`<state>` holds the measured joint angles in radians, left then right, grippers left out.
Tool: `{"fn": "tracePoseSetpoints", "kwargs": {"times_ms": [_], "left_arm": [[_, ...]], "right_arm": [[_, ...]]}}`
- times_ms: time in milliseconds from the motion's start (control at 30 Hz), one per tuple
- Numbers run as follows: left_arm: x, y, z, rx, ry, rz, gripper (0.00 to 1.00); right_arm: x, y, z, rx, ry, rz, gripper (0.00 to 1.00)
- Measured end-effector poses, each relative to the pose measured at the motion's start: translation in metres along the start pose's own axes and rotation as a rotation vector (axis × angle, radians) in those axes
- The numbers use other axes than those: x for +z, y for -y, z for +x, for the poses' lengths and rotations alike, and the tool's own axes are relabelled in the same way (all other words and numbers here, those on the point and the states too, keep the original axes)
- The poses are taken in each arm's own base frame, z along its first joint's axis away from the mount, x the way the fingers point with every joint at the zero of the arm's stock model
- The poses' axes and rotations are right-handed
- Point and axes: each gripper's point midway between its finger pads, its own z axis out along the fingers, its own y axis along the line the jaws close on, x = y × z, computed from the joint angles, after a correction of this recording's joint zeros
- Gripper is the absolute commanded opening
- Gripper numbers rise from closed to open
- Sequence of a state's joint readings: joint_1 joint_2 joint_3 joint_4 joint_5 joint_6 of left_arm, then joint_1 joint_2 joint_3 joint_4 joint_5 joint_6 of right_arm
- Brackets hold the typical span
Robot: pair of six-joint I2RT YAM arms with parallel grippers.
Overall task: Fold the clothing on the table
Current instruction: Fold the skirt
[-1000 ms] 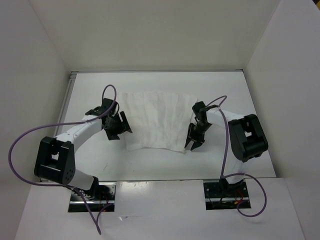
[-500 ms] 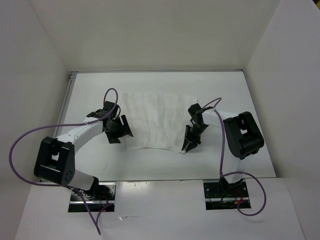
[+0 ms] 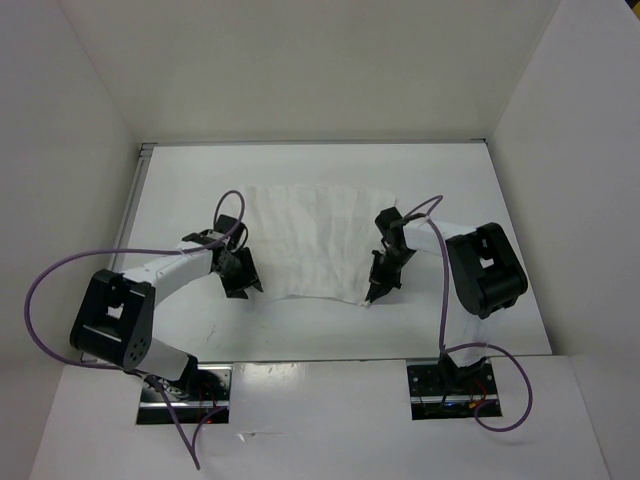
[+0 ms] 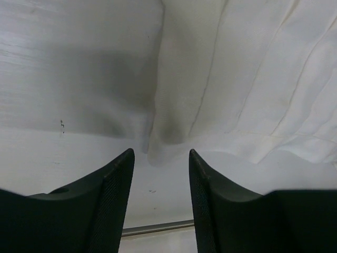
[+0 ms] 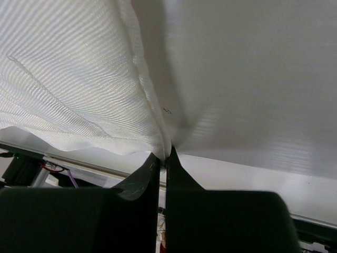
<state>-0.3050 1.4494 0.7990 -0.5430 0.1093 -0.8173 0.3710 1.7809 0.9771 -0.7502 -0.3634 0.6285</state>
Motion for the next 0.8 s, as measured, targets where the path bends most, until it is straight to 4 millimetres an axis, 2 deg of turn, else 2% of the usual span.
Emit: {"fn": "tracePoseSetpoints", "kwargs": {"times_ms": [233,367,467,500,533,567,800], "left_arm": [[0.017,-0.001,0.011,0.020,-0.047,-0.024,0.55],[0.020,0.002,0.010,0.037,-0.044,-0.037,0.42],[0.023,0.006,0.009,0.048,-0.036,-0.047,0.29],[0.024,0.008,0.009,0.053,-0.030,-0.048,0.21],[0.025,0.009,0.008,0.057,-0.022,-0.049,0.03],[0.026,0.012,0.008,0.053,-0.021,-0.045,0.00],[0.028,0.029,0.009,0.092,-0.008,0.000,0.00]], "right_arm": [[-0.001,0.000,-0.001,0.003,0.003,0.006,0.00],[-0.001,0.001,-0.002,0.002,0.010,0.010,0.00],[-0.001,0.001,-0.002,0.002,0.010,0.010,0.00],[-0.001,0.001,-0.002,0.002,0.010,0.010,0.00],[-0.001,0.001,-0.002,0.003,0.010,0.010,0.00],[-0.001,0.001,-0.002,0.003,0.010,0.009,0.00],[-0.005,0.002,-0.006,-0.001,0.040,0.020,0.00]]}}
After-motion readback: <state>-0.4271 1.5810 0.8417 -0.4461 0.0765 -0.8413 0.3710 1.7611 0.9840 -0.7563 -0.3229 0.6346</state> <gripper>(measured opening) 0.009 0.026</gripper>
